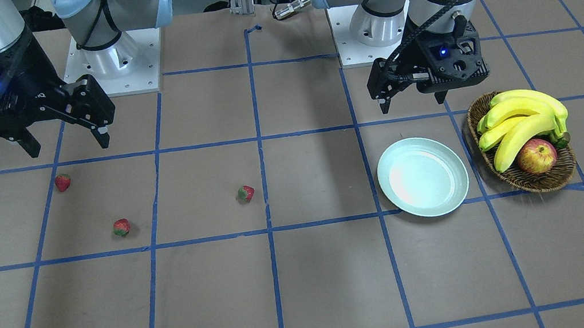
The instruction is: Collect all strawberries into plate
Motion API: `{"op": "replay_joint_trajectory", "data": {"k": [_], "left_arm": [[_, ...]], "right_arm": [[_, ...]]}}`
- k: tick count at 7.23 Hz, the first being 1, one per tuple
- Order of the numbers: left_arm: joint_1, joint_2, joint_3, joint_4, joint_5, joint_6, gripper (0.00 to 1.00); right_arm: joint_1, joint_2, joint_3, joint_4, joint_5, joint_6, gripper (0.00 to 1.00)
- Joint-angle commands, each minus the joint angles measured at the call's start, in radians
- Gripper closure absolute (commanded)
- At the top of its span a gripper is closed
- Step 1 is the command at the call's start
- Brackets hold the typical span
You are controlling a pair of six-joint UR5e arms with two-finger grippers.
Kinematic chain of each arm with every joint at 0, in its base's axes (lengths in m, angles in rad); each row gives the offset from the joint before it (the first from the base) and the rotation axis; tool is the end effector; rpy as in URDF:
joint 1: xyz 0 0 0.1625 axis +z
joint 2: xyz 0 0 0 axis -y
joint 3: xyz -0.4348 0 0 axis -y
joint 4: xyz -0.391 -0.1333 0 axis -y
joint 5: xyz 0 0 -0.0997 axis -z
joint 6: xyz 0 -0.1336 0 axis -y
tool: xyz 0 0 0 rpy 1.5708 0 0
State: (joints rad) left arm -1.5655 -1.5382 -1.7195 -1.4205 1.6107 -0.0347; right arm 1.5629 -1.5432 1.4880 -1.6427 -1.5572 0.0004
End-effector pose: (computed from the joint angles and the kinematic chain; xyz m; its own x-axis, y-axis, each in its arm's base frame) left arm -0.1254 -0.4791 0.4218 -0.9984 -0.0413 -0.0387 -0.0400 0.9986 -0.0355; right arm 0.1310 -0.5193 0.4988 -0.9999 0.0066 -0.0135 0.0082 0.9919 -0.1268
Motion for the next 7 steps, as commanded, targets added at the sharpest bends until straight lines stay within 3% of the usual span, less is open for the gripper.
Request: {"op": "replay_joint_trajectory", "data": {"k": [1, 3, 5, 7], "left_arm": [[-0.001, 0.003, -0.005, -0.008, -0.005, -0.007, 0.00], [-0.001, 0.007, -0.020, 0.005, -0.002, -0.013, 0.00], [0.001, 0.010, -0.020, 0.017, -0.003, -0.014, 0.00], [-0.001, 0.009, -0.023, 0.014, -0.003, -0.013, 0.00]], "right_arm": [[0.002, 0.000, 0.000, 0.000, 0.003, -0.003, 0.00], [0.012, 0.044, 0.014, 0.000, 0.020, 0.019, 0.00], [0.147, 0.106, 0.102, -0.050, 0.000, 0.122, 0.00], [0.215, 0.115, 0.342, -0.311, 0.009, 0.258, 0.00]]}}
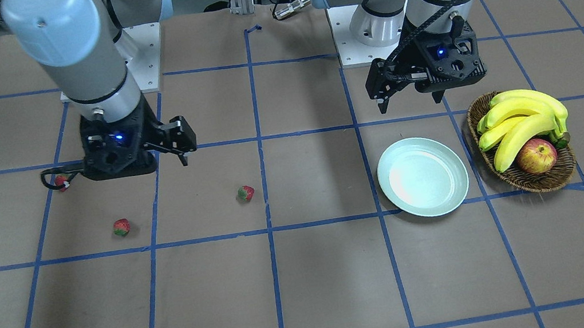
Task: Collect all strawberries into plate
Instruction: 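Lower the right gripper onto the nearest strawberry and close on it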
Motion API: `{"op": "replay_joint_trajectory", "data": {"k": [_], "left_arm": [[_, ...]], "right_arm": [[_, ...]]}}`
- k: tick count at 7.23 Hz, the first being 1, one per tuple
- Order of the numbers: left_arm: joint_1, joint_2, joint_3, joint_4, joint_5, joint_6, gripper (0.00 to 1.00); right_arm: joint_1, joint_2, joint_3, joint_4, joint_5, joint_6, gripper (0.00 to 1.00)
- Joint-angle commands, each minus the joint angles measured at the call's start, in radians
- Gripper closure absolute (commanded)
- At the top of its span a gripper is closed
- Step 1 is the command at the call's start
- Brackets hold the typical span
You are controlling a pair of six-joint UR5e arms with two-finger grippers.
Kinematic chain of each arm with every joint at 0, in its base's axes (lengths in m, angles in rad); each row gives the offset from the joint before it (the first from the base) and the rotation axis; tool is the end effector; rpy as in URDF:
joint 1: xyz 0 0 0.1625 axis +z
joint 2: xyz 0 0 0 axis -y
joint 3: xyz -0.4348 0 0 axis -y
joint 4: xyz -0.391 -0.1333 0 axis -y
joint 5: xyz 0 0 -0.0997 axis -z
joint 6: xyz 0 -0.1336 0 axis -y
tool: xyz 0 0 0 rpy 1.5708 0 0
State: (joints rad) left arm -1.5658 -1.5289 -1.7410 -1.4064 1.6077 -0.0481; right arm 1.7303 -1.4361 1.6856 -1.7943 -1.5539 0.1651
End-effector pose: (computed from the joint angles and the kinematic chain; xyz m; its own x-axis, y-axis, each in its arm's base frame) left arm -0.1260 -0.4747 0.4171 -0.9979 -0.0544 -0.0351 -0.0530 0.9979 -0.0378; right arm 0.2186 -0.5052 0.3607 -0.9999 0.0060 -0.0124 0.0056 0.9996 0.0284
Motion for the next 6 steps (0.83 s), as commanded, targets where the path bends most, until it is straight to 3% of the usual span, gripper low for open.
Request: {"op": "replay_joint_trajectory", "data": {"k": [1, 2, 6], "left_arm": [[0.000, -0.001, -0.003, 0.000, -0.002, -0.001, 0.00], [0.000, -0.002, 0.000, 0.003, -0.008, -0.002, 0.00], [0.000, 0.003, -0.019, 0.003, 0.000, 0.002, 0.00]], "right_arm": [[0.108, 0.026, 0.269, -0.319, -0.001, 0.169, 0.00], [0.136, 0.063, 0.336, -0.458, 0.000, 0.207, 0.00], [0.170, 0.176, 0.336, -0.573, 0.009, 0.261, 0.00]]}}
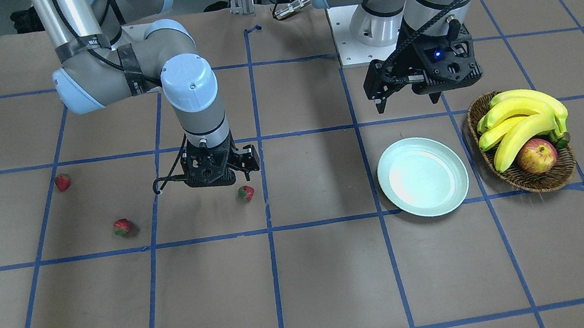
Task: Collect all strawberries into plate
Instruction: 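Lower the right gripper onto the nearest strawberry and close on it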
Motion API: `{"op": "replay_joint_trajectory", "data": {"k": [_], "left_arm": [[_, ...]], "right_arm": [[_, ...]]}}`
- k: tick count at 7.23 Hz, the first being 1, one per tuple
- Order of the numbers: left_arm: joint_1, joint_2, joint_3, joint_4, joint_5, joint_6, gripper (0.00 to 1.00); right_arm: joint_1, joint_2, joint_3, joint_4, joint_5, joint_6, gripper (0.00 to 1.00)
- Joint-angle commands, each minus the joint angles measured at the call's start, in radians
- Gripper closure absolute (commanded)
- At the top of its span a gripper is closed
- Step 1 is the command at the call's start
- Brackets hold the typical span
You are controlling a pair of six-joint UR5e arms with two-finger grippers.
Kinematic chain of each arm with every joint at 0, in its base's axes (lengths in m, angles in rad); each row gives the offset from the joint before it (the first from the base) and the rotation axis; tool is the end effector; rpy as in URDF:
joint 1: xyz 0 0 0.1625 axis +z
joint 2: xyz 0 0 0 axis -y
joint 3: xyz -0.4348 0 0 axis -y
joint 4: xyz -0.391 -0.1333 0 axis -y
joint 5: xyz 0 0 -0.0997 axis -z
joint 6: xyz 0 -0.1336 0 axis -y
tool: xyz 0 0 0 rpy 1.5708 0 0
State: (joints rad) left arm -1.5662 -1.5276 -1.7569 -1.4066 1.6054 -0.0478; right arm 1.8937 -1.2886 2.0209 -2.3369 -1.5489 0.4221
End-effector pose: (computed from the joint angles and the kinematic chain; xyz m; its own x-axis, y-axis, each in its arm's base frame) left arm -0.1265 -0.4713 0.4098 -0.9980 -0.0531 -0.0335 -0.0523 0.9984 -0.0229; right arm 0.2929 -0.4461 0.1886 -0.9946 0.0982 -0.0338 0.0990 0.9948 -0.0219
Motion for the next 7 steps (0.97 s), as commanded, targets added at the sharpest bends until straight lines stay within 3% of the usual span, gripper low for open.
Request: {"op": "replay_joint_trajectory", "data": {"k": [1, 2, 4, 5, 6, 7], "left_arm": [[0.000, 0.001, -0.004, 0.001, 0.004, 0.002, 0.00], [0.000, 0.001, -0.007, 0.000, 0.005, 0.002, 0.00], [0.002, 0.001, -0.007, 0.001, 0.005, 0.002, 0.00], [0.002, 0.001, -0.007, 0.001, 0.005, 0.002, 0.00], [0.002, 0.001, -0.007, 0.001, 0.005, 0.002, 0.00], [0.002, 0.003, -0.007, 0.001, 0.005, 0.002, 0.00]], "right_arm": [[0.013, 0.053, -0.002, -0.068, 0.006, 0.004, 0.00], [0.013, 0.073, -0.019, -0.079, 0.004, 0.004, 0.00], [0.016, 0.092, -0.028, -0.085, 0.004, 0.004, 0.12], [0.016, 0.092, -0.030, -0.085, 0.007, 0.009, 0.30], [0.016, 0.097, -0.031, -0.082, 0.010, 0.009, 0.62], [0.016, 0.106, -0.031, -0.084, 0.045, 0.007, 0.65]]}}
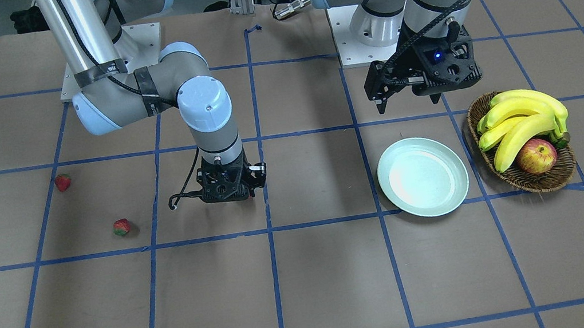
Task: Collect all strawberries into plate
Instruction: 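Lower the right gripper onto the nearest strawberry and close on it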
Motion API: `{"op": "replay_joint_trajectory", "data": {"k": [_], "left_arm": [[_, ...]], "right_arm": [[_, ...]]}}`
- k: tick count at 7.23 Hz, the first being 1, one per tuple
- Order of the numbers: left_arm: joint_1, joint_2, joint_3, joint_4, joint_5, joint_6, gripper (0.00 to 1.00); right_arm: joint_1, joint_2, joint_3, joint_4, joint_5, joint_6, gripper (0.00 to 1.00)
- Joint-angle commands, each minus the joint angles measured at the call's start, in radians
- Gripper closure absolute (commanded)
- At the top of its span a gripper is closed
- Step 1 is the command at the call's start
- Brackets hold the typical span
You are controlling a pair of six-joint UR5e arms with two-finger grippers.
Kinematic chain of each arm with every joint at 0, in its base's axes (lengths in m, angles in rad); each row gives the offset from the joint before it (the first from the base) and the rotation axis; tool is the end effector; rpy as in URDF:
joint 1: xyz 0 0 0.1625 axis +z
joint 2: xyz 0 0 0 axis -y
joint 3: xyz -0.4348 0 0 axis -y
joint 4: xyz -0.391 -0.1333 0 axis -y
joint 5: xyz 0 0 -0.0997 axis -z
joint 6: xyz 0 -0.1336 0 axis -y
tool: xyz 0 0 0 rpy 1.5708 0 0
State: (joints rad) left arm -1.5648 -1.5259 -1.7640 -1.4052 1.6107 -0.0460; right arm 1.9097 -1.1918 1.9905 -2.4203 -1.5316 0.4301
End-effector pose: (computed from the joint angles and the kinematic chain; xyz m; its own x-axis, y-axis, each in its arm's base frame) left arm -0.1252 -0.4699 0.4073 -0.9978 -0.0527 -0.0390 -0.0519 0.9985 -0.0191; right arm 0.3102 -0.4632 0.1581 -0.9944 0.0891 -0.0567 0.0909 0.9954 -0.0298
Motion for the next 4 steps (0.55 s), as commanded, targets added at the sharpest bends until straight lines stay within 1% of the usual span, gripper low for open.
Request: {"op": "replay_joint_trajectory", "data": {"k": [1, 2, 3, 4], "left_arm": [[0.000, 0.004, 0.000, 0.000, 0.000, 0.002, 0.00], [0.000, 0.006, 0.000, 0.000, 0.000, 0.002, 0.00], [0.000, 0.006, 0.000, 0.002, 0.000, -0.001, 0.00], [0.000, 0.003, 0.008, 0.003, 0.005, 0.005, 0.00]], "right_arm": [[0.000, 0.011, -0.004, 0.000, 0.034, -0.001, 0.70], [-0.001, 0.011, -0.019, 0.004, 0.036, -0.001, 0.82], [0.000, 0.009, -0.041, 0.013, 0.036, 0.002, 0.82], [0.006, 0.006, -0.065, 0.013, 0.069, 0.036, 0.81]]}}
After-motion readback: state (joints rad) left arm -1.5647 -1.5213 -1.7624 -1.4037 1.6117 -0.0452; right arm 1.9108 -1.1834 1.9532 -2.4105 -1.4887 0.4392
